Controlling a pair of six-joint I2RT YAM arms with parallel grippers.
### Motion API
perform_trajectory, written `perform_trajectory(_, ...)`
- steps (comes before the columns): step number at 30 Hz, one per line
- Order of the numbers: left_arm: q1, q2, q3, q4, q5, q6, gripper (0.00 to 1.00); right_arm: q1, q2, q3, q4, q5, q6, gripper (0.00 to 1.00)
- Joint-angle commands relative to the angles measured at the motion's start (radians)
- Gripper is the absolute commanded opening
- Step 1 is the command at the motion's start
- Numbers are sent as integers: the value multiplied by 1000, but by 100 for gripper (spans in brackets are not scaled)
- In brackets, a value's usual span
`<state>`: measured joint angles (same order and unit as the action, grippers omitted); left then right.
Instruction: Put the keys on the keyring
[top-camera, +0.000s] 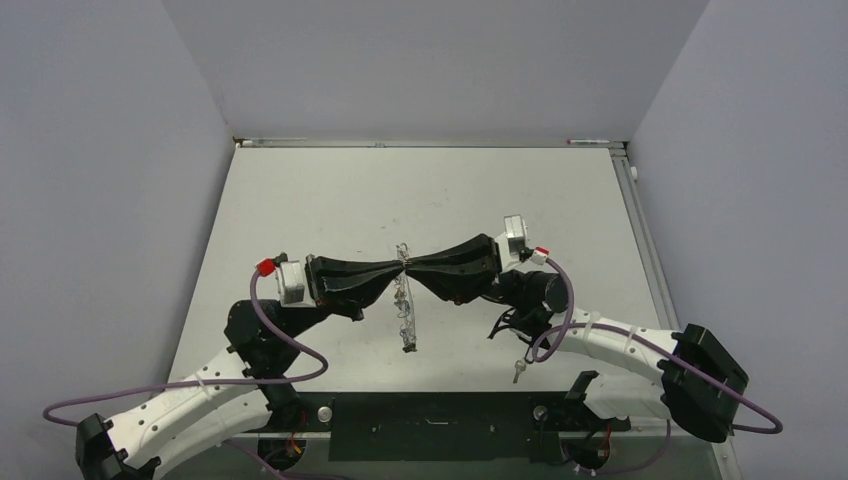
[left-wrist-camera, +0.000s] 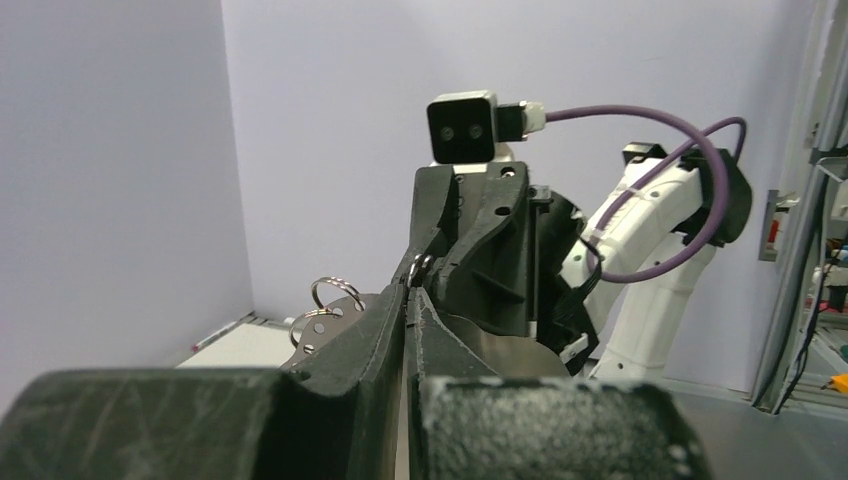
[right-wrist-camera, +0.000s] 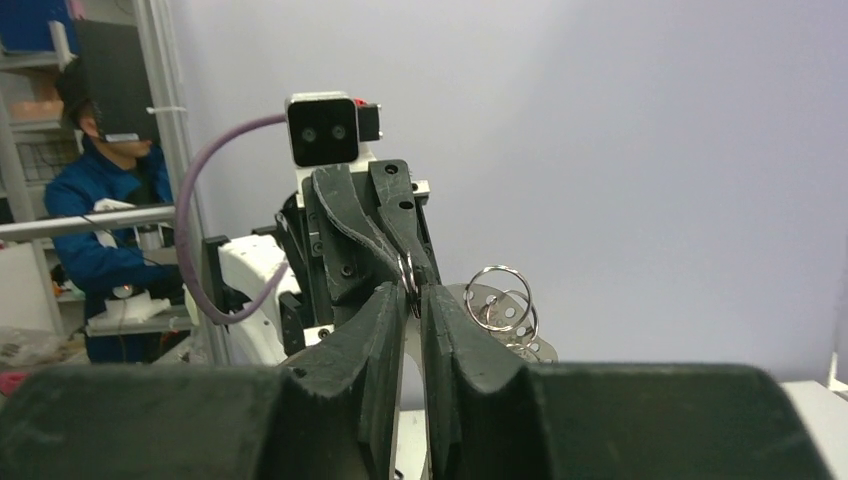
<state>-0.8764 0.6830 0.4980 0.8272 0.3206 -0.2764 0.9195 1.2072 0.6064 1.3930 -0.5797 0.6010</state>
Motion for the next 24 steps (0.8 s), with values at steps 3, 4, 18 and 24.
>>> perform_trajectory(3,-6,-18,43,-223,-77,80,0,42,-51,47,-224,-43,-125,19)
perform_trajectory(4,-6,-20,48,-240,-79,86,0,42,-52,50,-235,-40,-130,18)
perform_trajectory(18,-6,-23,176,-523,-65,183,0,42,-54,69,-342,-41,-193,5)
perform_trajectory(24,-6,-33,164,-519,-7,167,2,42,-50,46,-242,-84,-163,5)
